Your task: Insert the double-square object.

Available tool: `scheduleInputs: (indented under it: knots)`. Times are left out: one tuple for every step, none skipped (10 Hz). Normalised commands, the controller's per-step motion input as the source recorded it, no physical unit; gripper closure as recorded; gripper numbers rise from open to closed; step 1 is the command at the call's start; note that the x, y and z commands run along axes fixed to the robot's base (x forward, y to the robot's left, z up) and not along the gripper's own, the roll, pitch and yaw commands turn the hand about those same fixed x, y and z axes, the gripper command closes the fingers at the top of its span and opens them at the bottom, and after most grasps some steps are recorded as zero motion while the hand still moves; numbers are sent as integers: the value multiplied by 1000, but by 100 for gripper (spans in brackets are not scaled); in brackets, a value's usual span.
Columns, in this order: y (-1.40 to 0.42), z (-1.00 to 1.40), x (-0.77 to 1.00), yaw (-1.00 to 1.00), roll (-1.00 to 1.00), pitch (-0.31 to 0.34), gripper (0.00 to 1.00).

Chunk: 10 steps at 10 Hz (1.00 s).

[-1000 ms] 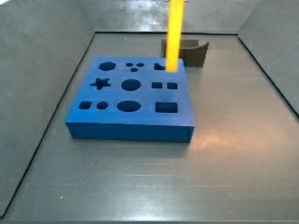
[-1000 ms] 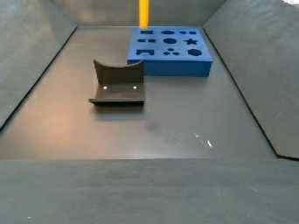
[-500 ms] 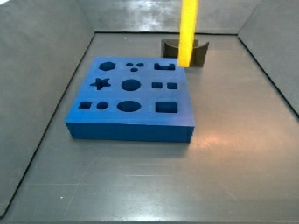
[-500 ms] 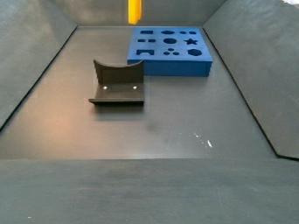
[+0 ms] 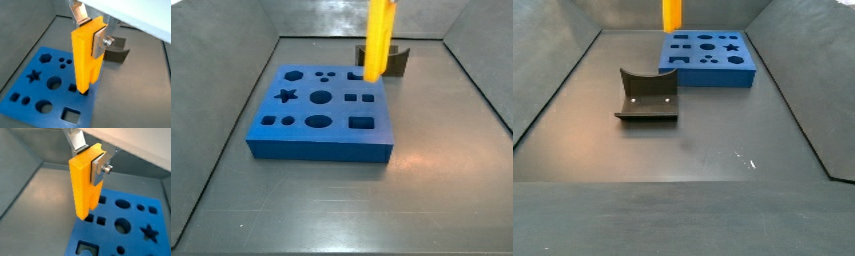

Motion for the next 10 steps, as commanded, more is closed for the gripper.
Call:
scheduleInputs:
  knots:
    - [40, -186, 0, -811, 13, 277, 100]
    - [29, -154, 0, -974, 0, 26, 100]
    - [0, -143, 0, -1000, 0, 0, 100]
    - [0, -143, 0, -1000, 0, 0, 100]
    - [0, -151, 0, -1000, 0, 0, 100]
    - [0, -143, 0, -1000, 0, 0, 100]
    - [0, -83, 0, -1000, 1, 47, 100]
    - [0, -89, 0, -1000, 4, 50, 100]
    - [0, -97, 0, -1000, 7, 49, 100]
    - [0, -100, 0, -1000, 6, 40, 100]
